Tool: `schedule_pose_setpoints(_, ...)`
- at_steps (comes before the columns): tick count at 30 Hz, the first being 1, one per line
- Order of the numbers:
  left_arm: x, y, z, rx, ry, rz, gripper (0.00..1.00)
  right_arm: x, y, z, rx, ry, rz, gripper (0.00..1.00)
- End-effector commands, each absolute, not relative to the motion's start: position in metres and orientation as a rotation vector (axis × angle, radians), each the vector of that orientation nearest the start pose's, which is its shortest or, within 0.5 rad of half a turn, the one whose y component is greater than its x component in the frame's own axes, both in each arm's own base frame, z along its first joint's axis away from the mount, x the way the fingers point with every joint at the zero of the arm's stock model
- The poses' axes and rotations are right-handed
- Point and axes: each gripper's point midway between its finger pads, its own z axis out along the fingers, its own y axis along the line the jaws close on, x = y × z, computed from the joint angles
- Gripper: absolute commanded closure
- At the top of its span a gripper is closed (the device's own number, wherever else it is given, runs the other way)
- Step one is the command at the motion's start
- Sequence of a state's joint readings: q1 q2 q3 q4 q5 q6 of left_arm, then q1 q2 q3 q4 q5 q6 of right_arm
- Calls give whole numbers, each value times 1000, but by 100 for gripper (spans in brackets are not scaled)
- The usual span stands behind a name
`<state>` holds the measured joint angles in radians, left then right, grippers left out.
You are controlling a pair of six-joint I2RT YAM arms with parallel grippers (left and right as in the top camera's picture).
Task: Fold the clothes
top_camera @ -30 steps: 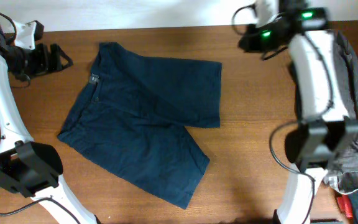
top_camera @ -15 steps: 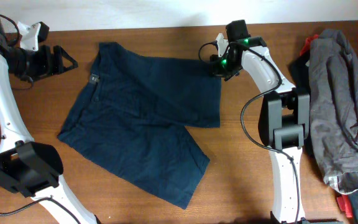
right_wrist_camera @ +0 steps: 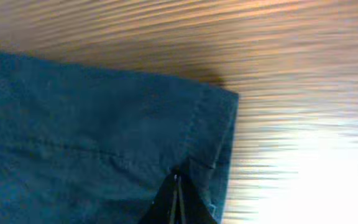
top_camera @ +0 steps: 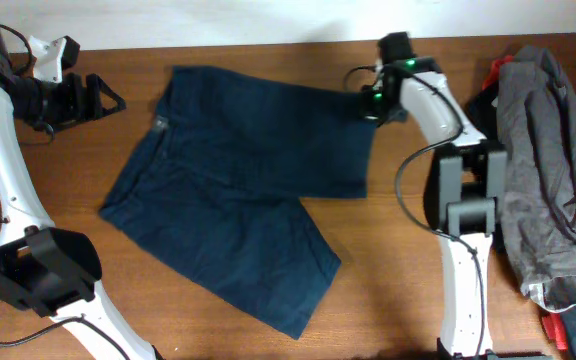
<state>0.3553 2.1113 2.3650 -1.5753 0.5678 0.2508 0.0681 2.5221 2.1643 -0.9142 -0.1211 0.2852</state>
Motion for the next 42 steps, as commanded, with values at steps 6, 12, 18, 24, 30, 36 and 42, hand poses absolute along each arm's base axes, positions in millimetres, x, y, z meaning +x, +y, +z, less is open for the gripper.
schedule_pose_setpoints(6,432,73,237,-8,2761,-427,20,569,3,16,332,2786,544,83)
schedule_pose_setpoints(12,429,68,219,31,2856,-327,21,579,2,122,184,2609,747,50)
schedule_pose_setpoints(18,420,62,191,49,2984,-309,25,547,6,222,19,2539,702,43)
schedule_pose_setpoints(24,409,71,203,2,2980,-312,25,500,18,298,-113,2477,635,40)
schedule_pose_setpoints(30,390,85,255,-76,2844,-286,25,444,35,380,-197,2342,582,37)
schedule_pose_setpoints(36,361,79,261,-84,2864,-270,25,383,60,454,-299,2175,458,32)
schedule_pose_setpoints(42,360,79,181,-170,2991,-333,24,337,87,488,-305,2105,397,22)
